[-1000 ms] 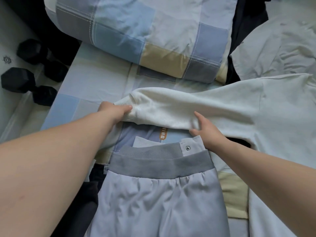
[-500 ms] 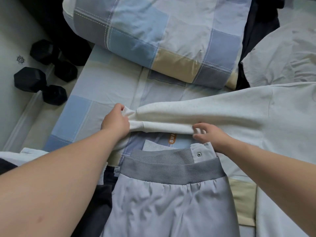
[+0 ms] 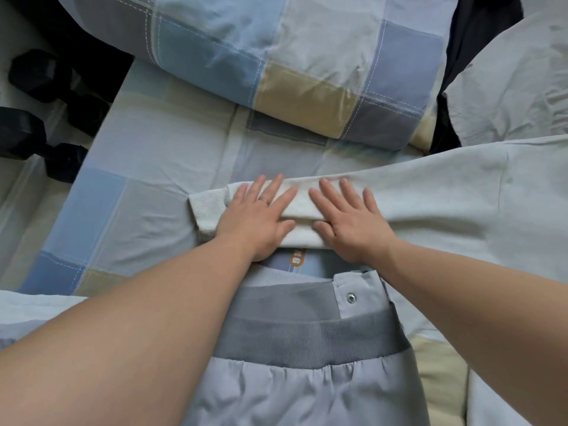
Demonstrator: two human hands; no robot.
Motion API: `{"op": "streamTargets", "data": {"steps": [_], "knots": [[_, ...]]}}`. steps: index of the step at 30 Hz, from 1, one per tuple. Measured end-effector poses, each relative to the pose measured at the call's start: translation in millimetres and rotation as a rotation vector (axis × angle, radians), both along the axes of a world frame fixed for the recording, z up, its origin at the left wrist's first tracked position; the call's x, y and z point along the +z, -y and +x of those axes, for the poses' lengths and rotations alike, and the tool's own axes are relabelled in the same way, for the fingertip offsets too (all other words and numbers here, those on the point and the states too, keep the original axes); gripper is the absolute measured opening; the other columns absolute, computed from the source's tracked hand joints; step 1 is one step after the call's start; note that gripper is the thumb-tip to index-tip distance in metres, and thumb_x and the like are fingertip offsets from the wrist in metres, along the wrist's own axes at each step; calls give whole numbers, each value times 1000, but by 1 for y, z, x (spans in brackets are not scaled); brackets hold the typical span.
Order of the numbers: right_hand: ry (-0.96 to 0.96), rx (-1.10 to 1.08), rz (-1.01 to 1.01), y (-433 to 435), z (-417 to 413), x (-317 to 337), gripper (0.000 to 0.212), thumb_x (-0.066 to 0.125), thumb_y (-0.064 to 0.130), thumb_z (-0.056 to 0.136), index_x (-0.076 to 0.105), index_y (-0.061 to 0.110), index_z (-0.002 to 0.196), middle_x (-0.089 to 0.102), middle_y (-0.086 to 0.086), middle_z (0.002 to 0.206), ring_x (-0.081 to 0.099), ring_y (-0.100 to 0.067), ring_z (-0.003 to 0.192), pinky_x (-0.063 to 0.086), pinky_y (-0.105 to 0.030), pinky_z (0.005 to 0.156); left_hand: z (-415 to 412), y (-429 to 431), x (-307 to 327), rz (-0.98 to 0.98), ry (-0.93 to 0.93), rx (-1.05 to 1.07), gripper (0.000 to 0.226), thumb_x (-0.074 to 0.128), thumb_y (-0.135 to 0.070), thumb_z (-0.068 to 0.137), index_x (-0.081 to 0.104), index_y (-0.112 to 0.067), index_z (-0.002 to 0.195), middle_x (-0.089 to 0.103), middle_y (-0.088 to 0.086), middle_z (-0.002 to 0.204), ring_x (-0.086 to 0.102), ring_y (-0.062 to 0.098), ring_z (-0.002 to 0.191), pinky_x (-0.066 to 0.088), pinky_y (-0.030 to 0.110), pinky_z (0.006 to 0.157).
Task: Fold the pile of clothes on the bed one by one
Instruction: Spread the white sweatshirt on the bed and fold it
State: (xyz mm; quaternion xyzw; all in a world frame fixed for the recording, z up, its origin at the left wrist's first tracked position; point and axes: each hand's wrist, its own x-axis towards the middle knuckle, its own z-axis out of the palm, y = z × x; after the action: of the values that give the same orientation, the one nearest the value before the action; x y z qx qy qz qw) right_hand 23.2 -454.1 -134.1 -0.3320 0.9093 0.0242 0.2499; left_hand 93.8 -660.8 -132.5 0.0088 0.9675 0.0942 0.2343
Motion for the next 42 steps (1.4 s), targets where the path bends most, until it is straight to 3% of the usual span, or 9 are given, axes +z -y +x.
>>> {"op": "streamTargets", "data": {"steps": [3, 8, 20, 22, 24, 28, 33, 38, 42], "knots": [[-135, 1, -38, -29, -6, -23, 70, 14, 65, 98, 1, 37, 160, -10, 14, 167, -8, -20, 156, -4, -51, 124, 8, 8, -24, -67, -78, 9, 72, 12, -70, 95, -11, -42, 158, -16, -5, 168, -15, 22, 155, -7, 43, 125], [-313, 3, -169, -42, -6, -51, 72, 30, 57, 95, 18, 28, 161, 15, 1, 168, 13, -26, 155, 6, -56, 124, 14, 8, -46, -64, -245, 27, 76, 17, -70, 92, 6, -39, 160, 1, -2, 170, -1, 24, 156, 0, 45, 125], [-299, -8, -192, -41, -9, -51, 73, 30, 55, 93, 21, 28, 160, 15, 3, 168, 13, -25, 155, 5, -55, 124, 9, 12, -31, -45, -153, 61, 78, 7, -78, 87, 3, -46, 158, -5, -9, 169, -12, 17, 155, -13, 42, 123], [-236, -34, -160, -40, -10, -46, 73, 26, 57, 92, 13, 33, 161, 5, 8, 169, 4, -19, 156, -3, -50, 125, 8, 19, -18, -116, -180, 286, 74, 17, -79, 88, 19, -46, 155, 9, -8, 168, 2, 21, 154, -6, 50, 120], [-119, -64, -147, -36, -14, -37, 73, 24, 59, 92, 6, 39, 160, -5, 14, 168, -6, -13, 155, -11, -46, 124, 10, 30, -2, -144, -212, 686, 78, 46, -77, 85, 34, -34, 148, 29, 2, 160, 26, 29, 145, 18, 51, 116], [197, -187, -141, -23, -26, 0, 66, 47, 55, 96, 27, 36, 157, 8, 8, 169, 6, -15, 155, -2, -53, 123, 9, 39, 35, 280, 47, 1088, 78, 82, -51, 76, 53, -10, 136, 58, 11, 135, 57, 30, 120, 42, 33, 93], [317, -523, -492, -29, -7, 79, 41, 46, 41, 103, 59, 23, 137, 59, 2, 141, 51, -19, 132, 37, -37, 111, 2, 2, 114, 420, 11, 1042, 44, 76, -42, 82, 67, -7, 106, 64, 7, 97, 57, 19, 76, 43, 30, 62], [733, -891, -904, -79, 10, 170, 43, 34, 54, 105, 64, 27, 122, 69, 6, 121, 61, -14, 118, 43, -39, 105, -25, -88, 214, 757, -10, 819, 12, 70, -22, 89, 72, -11, 90, 67, 9, 88, 66, 26, 81, 61, 40, 79], [996, -1053, -1093, -164, 9, 216, 62, 26, 66, 101, 66, 25, 126, 74, 0, 118, 67, -21, 115, 48, -41, 103, -47, -203, 261, 933, 60, 664, 11, 60, -12, 93, 68, -10, 102, 67, 18, 99, 68, 34, 89, 60, 46, 80]]}}
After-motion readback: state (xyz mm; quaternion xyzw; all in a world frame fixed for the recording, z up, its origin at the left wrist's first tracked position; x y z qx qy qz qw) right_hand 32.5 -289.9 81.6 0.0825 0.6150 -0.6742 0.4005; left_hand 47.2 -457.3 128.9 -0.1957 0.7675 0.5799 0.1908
